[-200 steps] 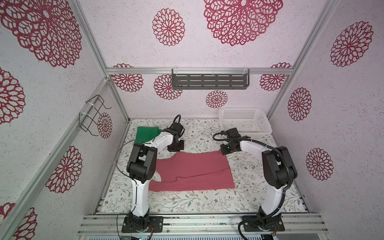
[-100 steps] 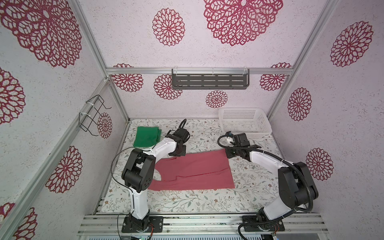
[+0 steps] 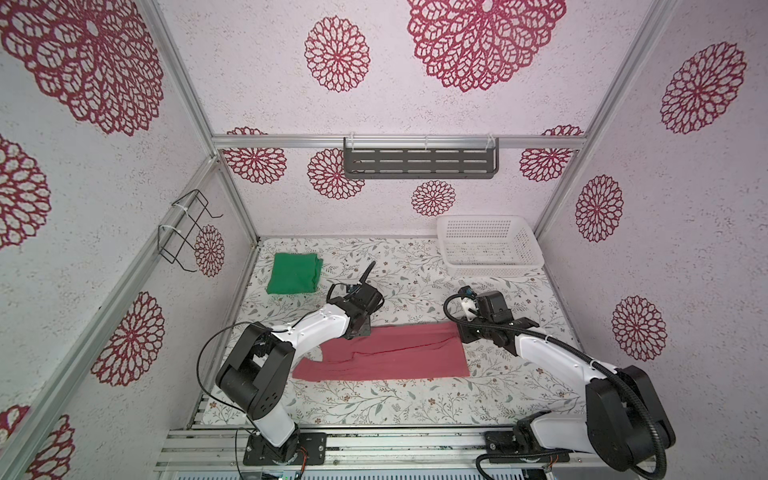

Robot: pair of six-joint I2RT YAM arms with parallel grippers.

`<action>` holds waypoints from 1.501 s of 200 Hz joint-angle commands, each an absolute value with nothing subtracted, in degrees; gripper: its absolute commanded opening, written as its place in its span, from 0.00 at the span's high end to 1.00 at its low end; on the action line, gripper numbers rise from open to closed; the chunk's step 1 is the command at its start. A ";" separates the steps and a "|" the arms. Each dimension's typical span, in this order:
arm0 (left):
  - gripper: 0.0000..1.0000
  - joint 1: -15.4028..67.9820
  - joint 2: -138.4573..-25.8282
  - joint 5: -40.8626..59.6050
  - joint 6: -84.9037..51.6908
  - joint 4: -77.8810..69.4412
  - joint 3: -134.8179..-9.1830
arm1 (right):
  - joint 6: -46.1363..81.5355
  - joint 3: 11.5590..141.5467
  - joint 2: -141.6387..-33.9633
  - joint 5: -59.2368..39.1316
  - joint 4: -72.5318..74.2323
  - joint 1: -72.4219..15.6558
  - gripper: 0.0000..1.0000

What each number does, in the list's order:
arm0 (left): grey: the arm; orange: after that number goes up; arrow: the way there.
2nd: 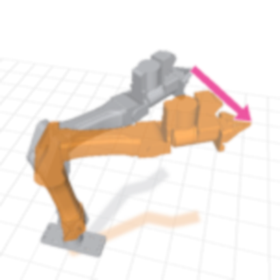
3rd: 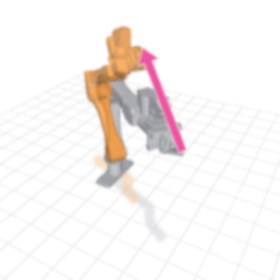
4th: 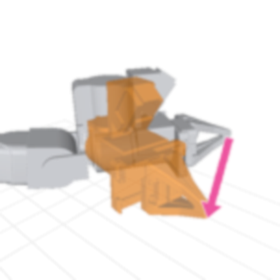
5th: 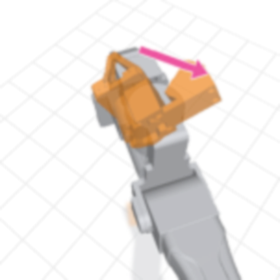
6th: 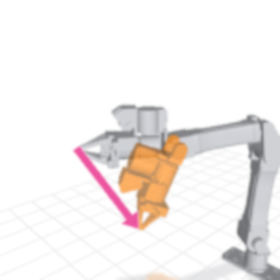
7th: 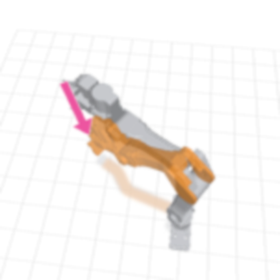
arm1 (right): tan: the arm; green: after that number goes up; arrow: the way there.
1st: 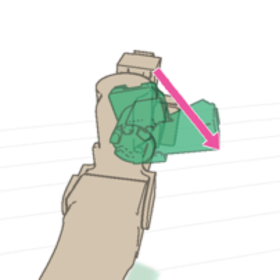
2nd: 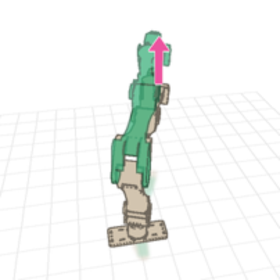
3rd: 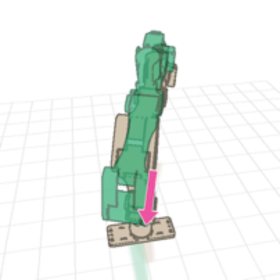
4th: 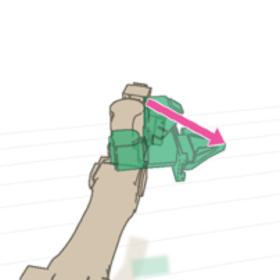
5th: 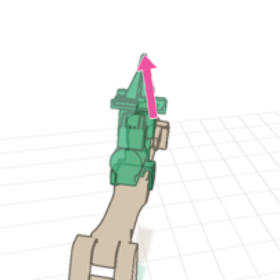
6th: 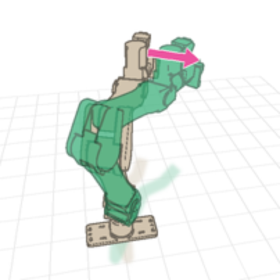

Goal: Fold and stack the tank tops

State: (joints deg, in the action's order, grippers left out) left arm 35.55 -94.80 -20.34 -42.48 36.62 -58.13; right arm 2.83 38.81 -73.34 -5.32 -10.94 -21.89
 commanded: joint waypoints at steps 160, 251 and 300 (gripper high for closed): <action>0.97 47.82 -80.78 -26.42 -70.65 42.63 -43.62 | 16.54 33.85 -59.01 -2.14 -24.25 -26.13 1.00; 0.44 36.53 -67.24 -27.99 -59.28 49.14 -48.05 | 18.14 44.95 -62.54 -0.88 -30.71 -25.87 0.63; 0.54 35.81 -82.04 -14.14 -50.11 39.68 -59.33 | 24.77 46.65 -70.61 -1.53 -27.99 -29.18 0.70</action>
